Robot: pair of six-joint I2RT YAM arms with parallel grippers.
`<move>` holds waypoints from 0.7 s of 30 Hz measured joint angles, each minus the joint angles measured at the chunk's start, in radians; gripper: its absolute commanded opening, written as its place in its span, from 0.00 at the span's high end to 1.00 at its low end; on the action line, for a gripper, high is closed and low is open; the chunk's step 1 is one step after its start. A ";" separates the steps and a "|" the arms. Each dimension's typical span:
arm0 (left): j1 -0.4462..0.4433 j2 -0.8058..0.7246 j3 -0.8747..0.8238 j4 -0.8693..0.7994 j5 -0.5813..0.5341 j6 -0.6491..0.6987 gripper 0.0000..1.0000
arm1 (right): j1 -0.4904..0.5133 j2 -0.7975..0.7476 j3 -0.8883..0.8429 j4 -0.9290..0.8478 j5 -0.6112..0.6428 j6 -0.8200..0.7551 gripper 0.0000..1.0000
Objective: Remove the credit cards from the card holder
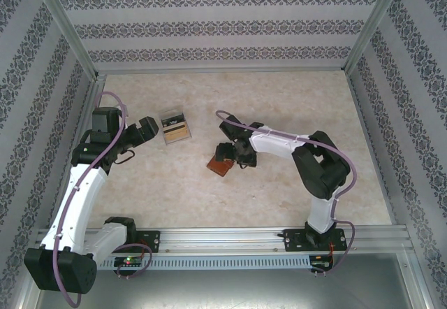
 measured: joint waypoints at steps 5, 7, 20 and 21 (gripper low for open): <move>0.000 0.000 0.000 0.000 -0.021 -0.005 0.01 | 0.006 0.047 0.068 0.004 -0.027 0.033 0.02; 0.000 0.000 0.000 0.000 -0.024 -0.006 0.01 | 0.005 0.078 0.114 -0.021 -0.037 0.034 0.02; 0.000 0.009 0.000 0.000 -0.027 -0.006 0.01 | 0.006 0.259 0.418 -0.038 -0.101 -0.066 0.02; 0.000 0.009 0.000 0.000 -0.027 -0.006 0.01 | 0.008 0.259 0.423 -0.043 -0.099 -0.077 0.02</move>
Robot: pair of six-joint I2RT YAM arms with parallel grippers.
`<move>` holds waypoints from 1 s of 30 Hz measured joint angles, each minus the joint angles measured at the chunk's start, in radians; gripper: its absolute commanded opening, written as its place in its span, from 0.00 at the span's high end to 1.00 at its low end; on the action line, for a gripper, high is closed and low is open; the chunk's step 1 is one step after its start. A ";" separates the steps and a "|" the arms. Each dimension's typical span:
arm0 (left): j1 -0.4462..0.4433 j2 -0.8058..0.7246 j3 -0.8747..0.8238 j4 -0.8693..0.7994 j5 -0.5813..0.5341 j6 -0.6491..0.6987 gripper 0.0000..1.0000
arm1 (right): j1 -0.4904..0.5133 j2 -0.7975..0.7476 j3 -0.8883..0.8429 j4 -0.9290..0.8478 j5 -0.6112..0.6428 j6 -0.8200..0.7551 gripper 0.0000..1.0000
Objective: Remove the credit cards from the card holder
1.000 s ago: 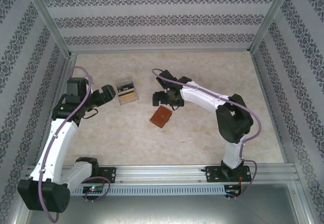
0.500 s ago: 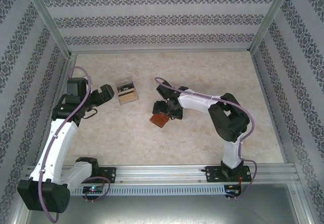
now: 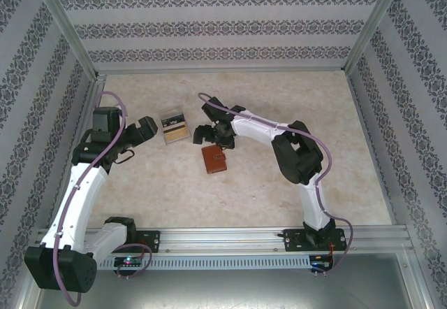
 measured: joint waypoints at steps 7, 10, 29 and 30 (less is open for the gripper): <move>0.000 0.000 -0.002 0.000 0.001 -0.003 0.01 | 0.032 -0.037 -0.014 -0.090 0.129 -0.140 0.30; 0.000 0.000 -0.012 0.000 0.005 -0.014 0.00 | 0.052 -0.085 -0.036 -0.135 0.195 -0.211 0.43; 0.000 -0.016 -0.037 0.000 0.012 -0.033 0.00 | 0.178 -0.035 -0.003 -0.216 0.312 -0.337 0.59; 0.000 -0.016 -0.037 0.000 0.012 -0.034 0.01 | 0.179 -0.027 -0.002 -0.218 0.314 -0.337 0.59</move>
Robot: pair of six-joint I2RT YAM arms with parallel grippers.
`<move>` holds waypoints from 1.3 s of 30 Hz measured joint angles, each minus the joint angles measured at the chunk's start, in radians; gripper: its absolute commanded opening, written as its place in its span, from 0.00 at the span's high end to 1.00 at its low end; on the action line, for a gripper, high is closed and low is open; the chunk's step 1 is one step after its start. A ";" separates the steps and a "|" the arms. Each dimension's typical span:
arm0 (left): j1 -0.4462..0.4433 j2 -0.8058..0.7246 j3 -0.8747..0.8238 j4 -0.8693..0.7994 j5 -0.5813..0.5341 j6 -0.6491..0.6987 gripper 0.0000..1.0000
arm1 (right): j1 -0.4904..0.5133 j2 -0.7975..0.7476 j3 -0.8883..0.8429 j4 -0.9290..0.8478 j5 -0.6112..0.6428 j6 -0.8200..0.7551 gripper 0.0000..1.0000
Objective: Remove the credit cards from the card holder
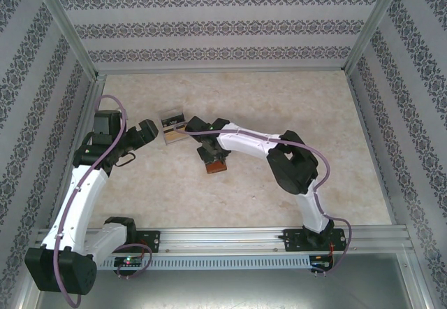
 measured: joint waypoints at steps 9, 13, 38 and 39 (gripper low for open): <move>0.000 0.000 0.000 0.000 0.015 0.000 0.01 | 0.000 0.037 0.037 -0.012 0.025 -0.007 0.68; 0.000 0.000 0.000 0.000 0.023 0.000 0.00 | 0.000 0.037 0.037 -0.014 0.038 -0.007 0.76; -0.012 0.003 -0.015 0.001 0.074 0.000 0.00 | -0.014 0.047 0.093 -0.043 0.044 -0.026 0.65; -0.012 0.003 -0.015 0.001 0.074 0.000 0.01 | -0.014 0.053 0.093 -0.043 0.044 -0.026 0.66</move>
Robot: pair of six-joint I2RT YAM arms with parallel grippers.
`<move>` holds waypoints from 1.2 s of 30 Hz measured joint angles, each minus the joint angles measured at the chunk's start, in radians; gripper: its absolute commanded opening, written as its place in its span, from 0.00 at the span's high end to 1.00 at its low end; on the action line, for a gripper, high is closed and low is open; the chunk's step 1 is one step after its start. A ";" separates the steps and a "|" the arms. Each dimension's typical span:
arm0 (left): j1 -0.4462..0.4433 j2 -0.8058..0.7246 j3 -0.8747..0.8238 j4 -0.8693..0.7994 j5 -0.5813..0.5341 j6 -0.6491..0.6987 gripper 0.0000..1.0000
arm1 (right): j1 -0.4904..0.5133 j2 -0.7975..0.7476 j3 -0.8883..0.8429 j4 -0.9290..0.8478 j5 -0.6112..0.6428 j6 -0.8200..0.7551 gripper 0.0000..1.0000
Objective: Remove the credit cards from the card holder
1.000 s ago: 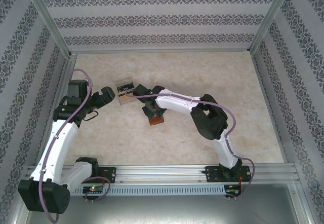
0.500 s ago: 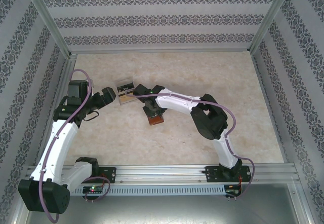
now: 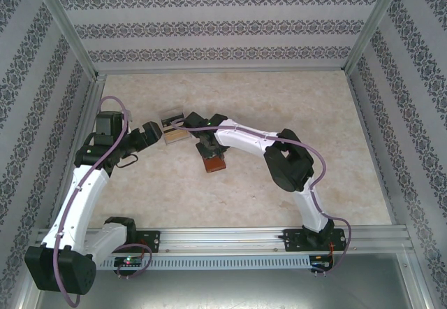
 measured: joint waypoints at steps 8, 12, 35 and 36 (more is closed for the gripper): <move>0.000 0.003 0.000 0.000 0.000 0.000 0.00 | 0.000 0.013 -0.021 0.021 -0.007 0.001 0.80; -0.005 0.009 0.000 0.000 0.000 0.000 0.00 | -0.006 0.007 -0.028 0.030 -0.010 0.003 0.81; -0.027 0.014 0.000 0.001 0.000 -0.001 0.01 | -0.006 -0.018 -0.064 0.023 -0.026 0.028 0.72; -0.027 0.015 0.000 0.001 0.000 -0.002 0.00 | -0.006 -0.021 -0.071 0.028 -0.030 0.029 0.77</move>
